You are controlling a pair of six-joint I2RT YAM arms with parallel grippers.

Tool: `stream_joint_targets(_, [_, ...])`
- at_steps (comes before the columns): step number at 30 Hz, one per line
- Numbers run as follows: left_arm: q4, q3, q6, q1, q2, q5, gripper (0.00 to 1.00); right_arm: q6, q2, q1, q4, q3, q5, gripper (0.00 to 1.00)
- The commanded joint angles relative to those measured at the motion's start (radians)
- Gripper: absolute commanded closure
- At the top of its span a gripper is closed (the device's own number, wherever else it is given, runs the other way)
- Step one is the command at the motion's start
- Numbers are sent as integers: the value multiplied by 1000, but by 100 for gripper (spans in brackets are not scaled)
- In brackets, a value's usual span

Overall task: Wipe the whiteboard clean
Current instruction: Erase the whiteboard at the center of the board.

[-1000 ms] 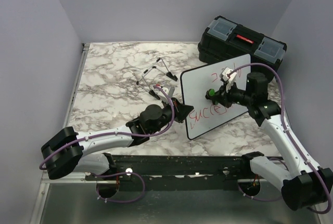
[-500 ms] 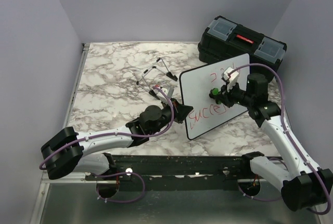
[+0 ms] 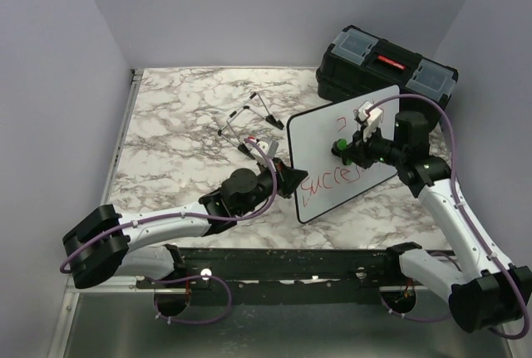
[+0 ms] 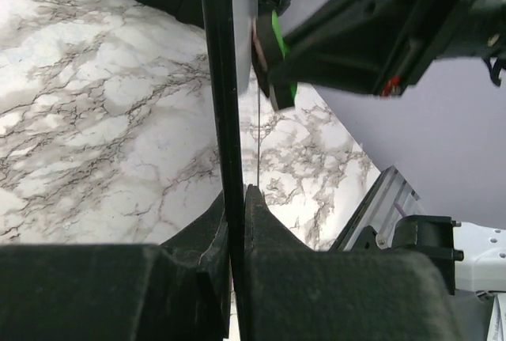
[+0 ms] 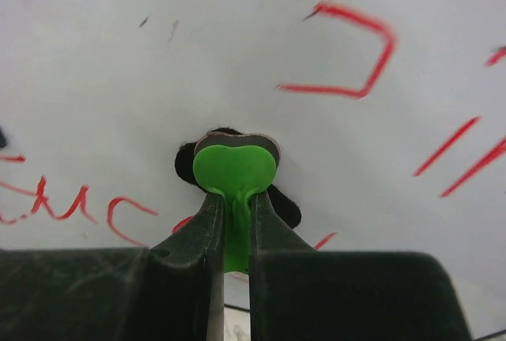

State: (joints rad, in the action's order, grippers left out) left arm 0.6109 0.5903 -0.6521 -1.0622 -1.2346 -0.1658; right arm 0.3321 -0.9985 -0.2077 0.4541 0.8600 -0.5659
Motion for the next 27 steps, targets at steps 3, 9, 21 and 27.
stream_joint_targets(3, [-14,28,78,-20,35,79,100,15,-29,4,3,173,-211,99])
stream_joint_targets(9, [-31,34,90,-21,44,79,100,-51,-54,4,21,263,-156,99])
stream_joint_targets(21, [-29,35,91,-21,50,83,100,-180,-31,5,-161,111,218,99])
stream_joint_targets(27, [-24,35,92,-21,48,84,100,-131,-12,4,-132,59,92,99])
